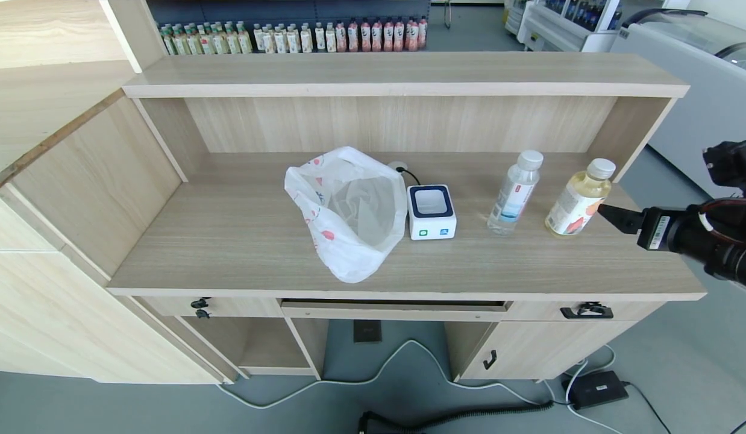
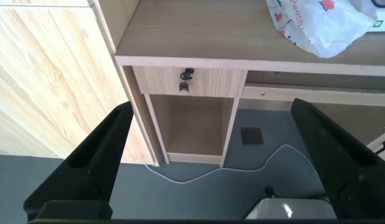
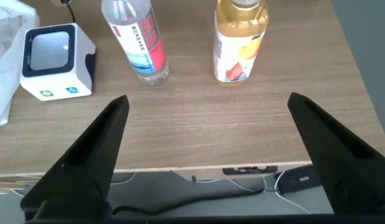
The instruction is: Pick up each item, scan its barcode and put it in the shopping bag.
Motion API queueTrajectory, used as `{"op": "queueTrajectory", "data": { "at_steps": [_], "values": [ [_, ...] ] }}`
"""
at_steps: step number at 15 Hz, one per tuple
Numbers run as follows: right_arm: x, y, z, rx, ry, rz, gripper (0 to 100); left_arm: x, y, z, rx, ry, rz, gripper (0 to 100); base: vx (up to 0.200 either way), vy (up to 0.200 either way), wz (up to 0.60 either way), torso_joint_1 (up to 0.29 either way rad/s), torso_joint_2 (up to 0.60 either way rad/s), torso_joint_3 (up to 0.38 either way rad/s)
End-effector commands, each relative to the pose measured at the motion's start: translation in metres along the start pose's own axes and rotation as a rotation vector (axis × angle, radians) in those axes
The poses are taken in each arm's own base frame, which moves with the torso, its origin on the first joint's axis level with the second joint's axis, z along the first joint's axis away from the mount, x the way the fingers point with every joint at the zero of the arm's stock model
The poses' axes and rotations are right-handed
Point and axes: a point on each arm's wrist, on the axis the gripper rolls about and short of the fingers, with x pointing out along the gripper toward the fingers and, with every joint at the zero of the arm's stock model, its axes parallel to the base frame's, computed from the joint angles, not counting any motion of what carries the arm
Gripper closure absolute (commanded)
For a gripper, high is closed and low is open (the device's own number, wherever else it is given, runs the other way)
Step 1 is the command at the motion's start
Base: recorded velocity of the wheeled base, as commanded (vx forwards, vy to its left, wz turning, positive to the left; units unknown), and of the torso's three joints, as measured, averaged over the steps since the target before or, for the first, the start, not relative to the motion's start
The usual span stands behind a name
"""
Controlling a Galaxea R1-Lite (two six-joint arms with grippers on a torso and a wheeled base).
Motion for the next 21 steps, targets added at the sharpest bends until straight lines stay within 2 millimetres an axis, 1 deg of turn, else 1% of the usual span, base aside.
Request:
{"op": "queueTrajectory", "data": {
  "at_steps": [1,2,3,4,6,8,9,11,12,14,17,20,21],
  "values": [
    [0.066,0.003,-0.038,-0.001,0.067,0.011,0,0.000,0.000,0.000,0.000,0.000,0.001,0,0.000,0.000,0.00,0.000,0.00,0.000],
    [0.070,0.003,-0.041,-0.001,0.072,0.011,0,0.000,0.000,0.000,0.000,0.000,0.001,0,0.000,0.000,0.00,0.000,0.00,0.000],
    [0.082,0.003,-0.045,0.000,0.058,0.005,0,0.000,0.000,0.000,0.000,0.000,0.001,0,0.000,0.000,0.00,0.000,0.00,0.000],
    [0.087,0.003,-0.047,0.004,0.059,-0.003,0,0.000,0.000,0.000,0.000,0.000,0.001,0,0.000,0.000,0.00,0.000,0.00,0.000],
    [0.103,0.011,-0.049,0.018,0.049,0.016,0,0.000,0.000,0.000,0.000,0.000,0.001,0,0.000,0.000,0.00,0.000,0.00,0.000],
    [0.114,0.023,-0.048,0.027,0.039,0.044,0,0.000,0.000,0.000,0.000,0.000,0.001,0,0.000,0.000,0.00,0.000,0.00,0.000],
    [0.119,0.035,-0.046,0.027,0.027,0.073,0,0.000,0.000,0.000,0.000,0.000,0.001,0,0.000,0.000,0.00,0.000,0.00,0.000],
    [0.128,0.052,-0.045,0.021,0.014,0.104,0,0.000,0.000,0.000,0.000,0.000,0.001,0,0.000,0.000,0.00,0.000,0.00,0.000],
    [0.133,0.059,-0.045,0.018,0.009,0.091,0,0.000,0.000,0.000,0.000,0.001,0.001,0,0.000,0.000,0.00,0.000,0.00,0.000],
    [0.144,0.066,-0.048,-0.003,0.010,0.059,0,0.000,0.000,0.000,0.000,0.000,0.001,0,0.000,0.000,0.00,0.000,0.00,0.000],
    [0.159,0.083,-0.047,-0.013,0.003,0.073,0,0.000,0.000,0.000,0.000,0.001,0.001,0,0.000,0.000,0.00,0.000,0.00,0.000],
    [0.166,0.098,-0.050,-0.015,-0.004,0.104,0,0.000,0.000,0.000,0.000,0.000,0.001,0,0.000,0.000,0.00,0.000,0.00,0.000],
    [0.168,0.099,-0.051,-0.015,-0.006,0.101,0,0.000,0.000,0.000,0.000,0.000,0.001,0,0.000,0.000,0.00,0.000,0.00,0.000]
  ]
}}
